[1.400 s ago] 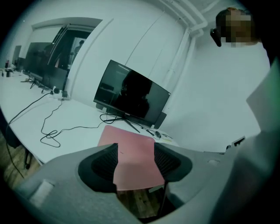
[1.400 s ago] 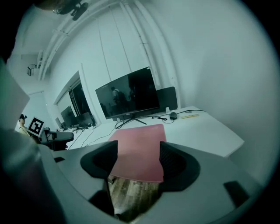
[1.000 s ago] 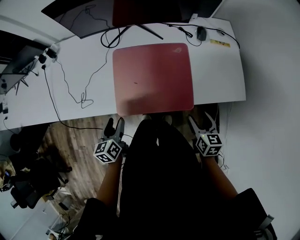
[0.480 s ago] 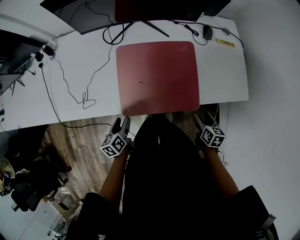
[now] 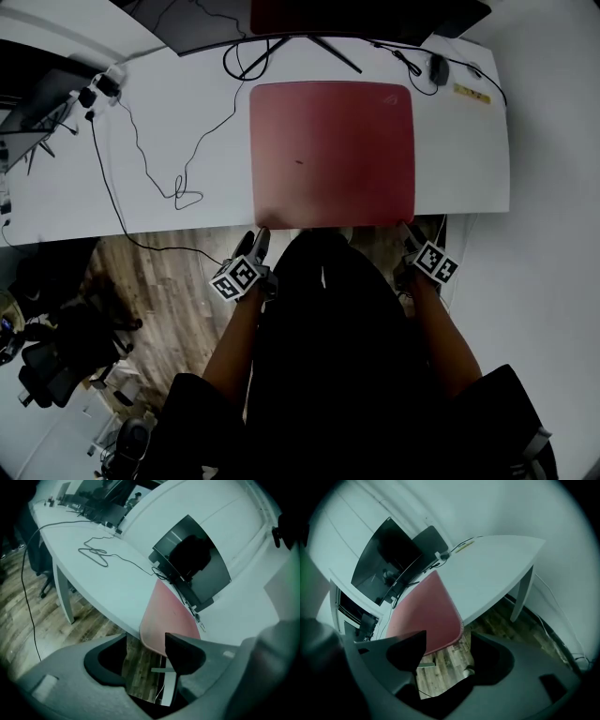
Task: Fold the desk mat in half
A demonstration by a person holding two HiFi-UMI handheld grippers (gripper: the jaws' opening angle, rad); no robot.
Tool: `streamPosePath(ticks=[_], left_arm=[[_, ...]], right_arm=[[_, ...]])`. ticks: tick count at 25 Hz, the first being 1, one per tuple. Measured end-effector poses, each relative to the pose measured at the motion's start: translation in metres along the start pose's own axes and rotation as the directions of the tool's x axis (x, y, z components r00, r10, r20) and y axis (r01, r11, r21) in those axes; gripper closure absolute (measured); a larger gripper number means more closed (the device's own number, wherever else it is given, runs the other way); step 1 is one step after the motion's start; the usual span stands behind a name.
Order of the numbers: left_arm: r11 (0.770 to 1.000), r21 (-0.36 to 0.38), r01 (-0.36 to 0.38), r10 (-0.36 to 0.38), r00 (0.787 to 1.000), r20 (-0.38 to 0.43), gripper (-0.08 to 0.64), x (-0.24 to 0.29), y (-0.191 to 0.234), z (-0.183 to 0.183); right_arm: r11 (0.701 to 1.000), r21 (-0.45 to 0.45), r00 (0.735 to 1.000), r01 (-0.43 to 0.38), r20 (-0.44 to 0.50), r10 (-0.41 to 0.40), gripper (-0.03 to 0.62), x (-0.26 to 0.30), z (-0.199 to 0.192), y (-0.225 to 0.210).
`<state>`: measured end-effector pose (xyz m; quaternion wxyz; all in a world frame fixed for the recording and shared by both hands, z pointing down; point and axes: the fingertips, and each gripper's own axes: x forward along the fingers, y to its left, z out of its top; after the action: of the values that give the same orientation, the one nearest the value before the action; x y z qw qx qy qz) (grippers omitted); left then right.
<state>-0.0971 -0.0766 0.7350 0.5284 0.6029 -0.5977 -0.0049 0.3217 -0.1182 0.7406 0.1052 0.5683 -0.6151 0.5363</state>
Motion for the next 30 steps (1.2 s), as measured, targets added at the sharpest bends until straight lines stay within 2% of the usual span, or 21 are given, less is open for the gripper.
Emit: streamPosePath(ticks=[3,9,14,17,21,25,30], left_arm=[[0.998,-0.066,0.019,-0.018,1.000,0.011,0.314,0.002,0.003,-0.001],[0.993,-0.086,0.080,-0.081,0.997,-0.018,0.314,0.020,-0.009,-0.004],[0.986,-0.127,0.106,-0.111,0.993,-0.029,0.333,0.028,-0.015,-0.009],[0.982,-0.160,0.098,-0.102,0.995,-0.015,0.396,0.025,-0.008,-0.008],[0.982,-0.170,0.086,-0.091,0.995,-0.025,0.475,0.022,-0.004,-0.007],[0.985,-0.159,0.066,-0.076,0.996,-0.055,0.501,0.022,-0.003,-0.009],[0.976,-0.207,0.071,-0.082,0.996,-0.043,0.525,0.016,-0.007,-0.007]], right_arm=[[0.999,0.051,1.000,-0.020,-0.012,0.021,0.299,0.005,-0.005,-0.002],[0.997,0.060,0.999,-0.046,-0.012,0.047,0.303,0.017,-0.005,-0.001],[0.995,0.085,0.999,-0.043,0.011,0.042,0.382,0.018,0.002,-0.003],[0.996,0.075,0.999,-0.038,-0.002,0.038,0.398,0.020,0.003,-0.004],[0.998,0.065,1.000,-0.008,-0.018,0.009,0.487,0.018,0.002,-0.011],[0.998,0.058,1.000,-0.010,-0.026,0.012,0.518,0.017,0.002,-0.014],[0.998,0.060,0.999,-0.027,-0.028,0.028,0.563,0.010,0.002,-0.011]])
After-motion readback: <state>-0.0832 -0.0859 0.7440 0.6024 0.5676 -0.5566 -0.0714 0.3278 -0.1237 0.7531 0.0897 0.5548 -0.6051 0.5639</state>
